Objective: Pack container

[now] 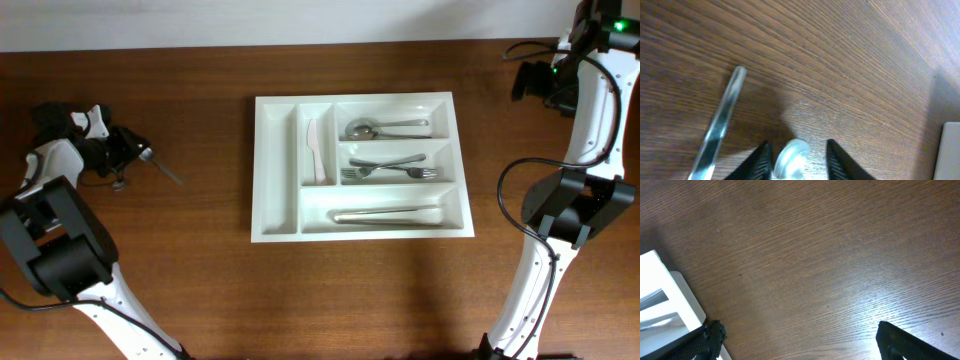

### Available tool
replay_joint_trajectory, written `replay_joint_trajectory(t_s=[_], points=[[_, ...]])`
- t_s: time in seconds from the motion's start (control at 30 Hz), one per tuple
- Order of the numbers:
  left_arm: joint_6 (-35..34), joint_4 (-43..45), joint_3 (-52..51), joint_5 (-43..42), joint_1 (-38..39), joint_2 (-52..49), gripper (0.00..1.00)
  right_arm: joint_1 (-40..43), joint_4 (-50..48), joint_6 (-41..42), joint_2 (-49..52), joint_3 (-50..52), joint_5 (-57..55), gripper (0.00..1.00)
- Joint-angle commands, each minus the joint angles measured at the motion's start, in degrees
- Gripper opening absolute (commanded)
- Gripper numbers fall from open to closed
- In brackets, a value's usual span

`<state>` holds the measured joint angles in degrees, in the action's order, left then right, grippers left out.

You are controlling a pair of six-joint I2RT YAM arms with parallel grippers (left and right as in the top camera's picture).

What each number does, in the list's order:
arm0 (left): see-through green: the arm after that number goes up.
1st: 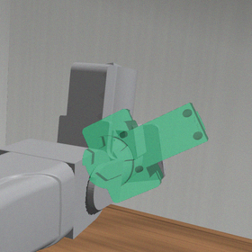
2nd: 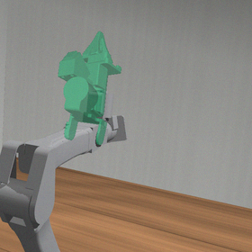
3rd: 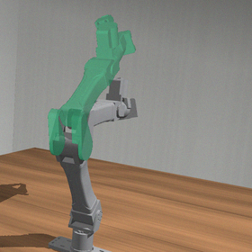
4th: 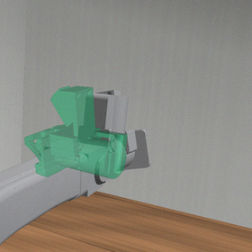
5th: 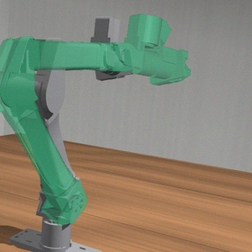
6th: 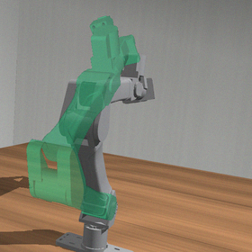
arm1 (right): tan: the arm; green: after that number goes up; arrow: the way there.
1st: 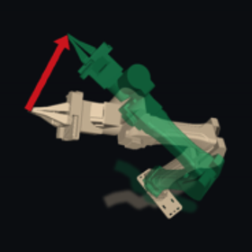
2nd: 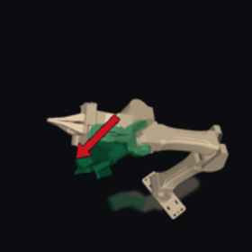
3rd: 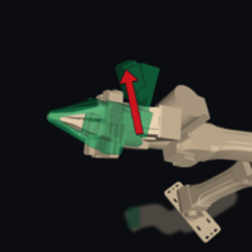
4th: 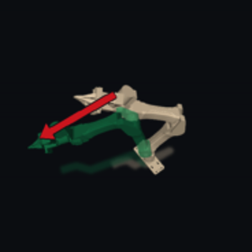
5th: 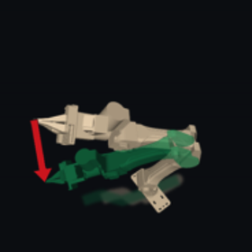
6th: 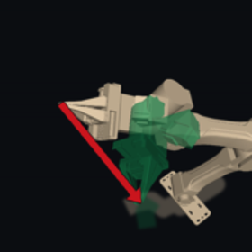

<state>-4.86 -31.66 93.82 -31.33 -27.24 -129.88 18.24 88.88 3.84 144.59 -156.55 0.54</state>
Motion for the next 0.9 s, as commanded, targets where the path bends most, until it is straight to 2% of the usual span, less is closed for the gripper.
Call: replay_joint_trajectory(t_s=[0.0,0.03,0.13,0.3,0.33,0.47,0.57,0.67,0.87], points=[[0.63,0.17,0.94,-0.81,0.48,-0.72,0.28,-0.22,0.04,-0.42,-1.07,-0.85,0.35,0.99],[0.63,0.17,0.94,-0.81,0.46,-0.72,0.24,-0.22,0.04,-0.42,-1.07,-0.85,0.35,0.99],[0.63,0.17,0.94,-0.79,0.46,-0.72,0.02,-0.22,0.04,-0.42,-1.07,-0.85,0.35,0.99],[0.63,0.15,0.94,-0.81,0.48,-0.72,0.02,-0.22,0.04,-0.42,-1.07,-0.85,0.35,0.99],[0.63,0.13,0.94,-0.81,0.48,-0.74,0.03,-0.22,0.04,-0.42,-1.07,-0.85,0.35,0.99],[0.66,0.31,0.94,-4.15,0.46,-0.72,0.23,-0.22,0.04,-0.42,-1.07,-0.85,0.35,0.99],[0.63,2.29,0.94,-7.3,0.46,-0.72,0.3,-0.22,0.04,-0.42,-1.07,-0.85,0.35,0.99],[0.63,4.83,0.94,-7.91,0.46,-0.72,0.36,-0.22,0.04,-0.42,-1.07,-0.85,0.35,0.99],[0.66,9.01,0.94,-7.89,0.74,-1.33,0.4,-0.22,0.04,-0.42,-1.07,-0.85,0.35,0.99]])
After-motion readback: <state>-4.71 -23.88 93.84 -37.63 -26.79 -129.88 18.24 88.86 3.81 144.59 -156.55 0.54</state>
